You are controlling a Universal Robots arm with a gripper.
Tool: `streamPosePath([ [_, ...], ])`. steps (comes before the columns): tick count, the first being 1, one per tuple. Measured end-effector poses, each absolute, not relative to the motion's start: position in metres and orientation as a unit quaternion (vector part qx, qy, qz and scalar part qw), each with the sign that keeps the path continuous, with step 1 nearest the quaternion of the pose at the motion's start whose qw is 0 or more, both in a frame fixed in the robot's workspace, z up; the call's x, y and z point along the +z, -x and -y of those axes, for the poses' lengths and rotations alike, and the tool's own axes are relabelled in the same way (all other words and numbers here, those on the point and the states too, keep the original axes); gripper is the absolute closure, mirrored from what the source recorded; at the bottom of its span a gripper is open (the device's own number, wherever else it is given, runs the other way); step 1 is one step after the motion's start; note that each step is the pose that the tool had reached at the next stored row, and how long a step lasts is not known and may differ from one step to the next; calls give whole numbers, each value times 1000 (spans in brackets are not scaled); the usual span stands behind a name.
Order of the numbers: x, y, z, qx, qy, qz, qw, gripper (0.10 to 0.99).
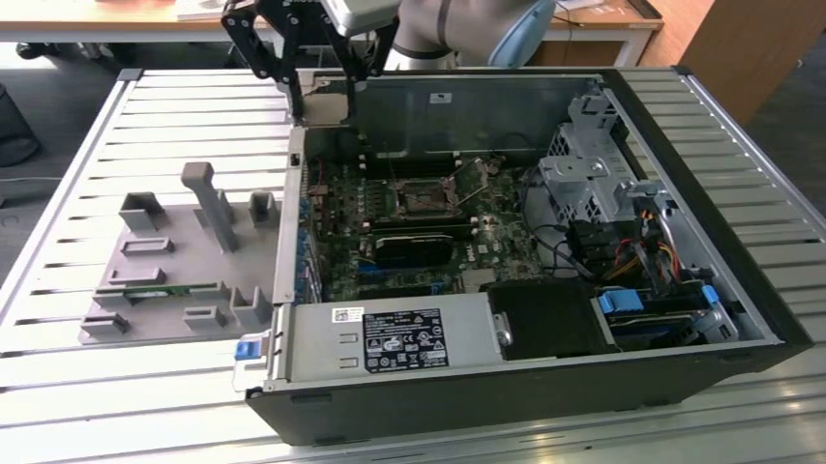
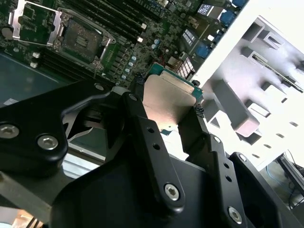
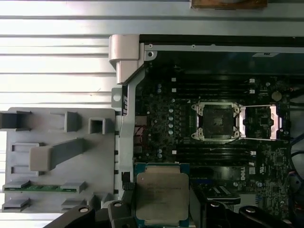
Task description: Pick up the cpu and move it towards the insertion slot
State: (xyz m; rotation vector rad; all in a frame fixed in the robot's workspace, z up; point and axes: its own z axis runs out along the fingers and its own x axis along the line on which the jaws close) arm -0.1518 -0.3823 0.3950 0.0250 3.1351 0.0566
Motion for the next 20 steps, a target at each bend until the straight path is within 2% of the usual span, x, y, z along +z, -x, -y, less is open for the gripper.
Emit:
streamPosePath([
  [20,395,123,376,19,-8,-1000,3,549],
])
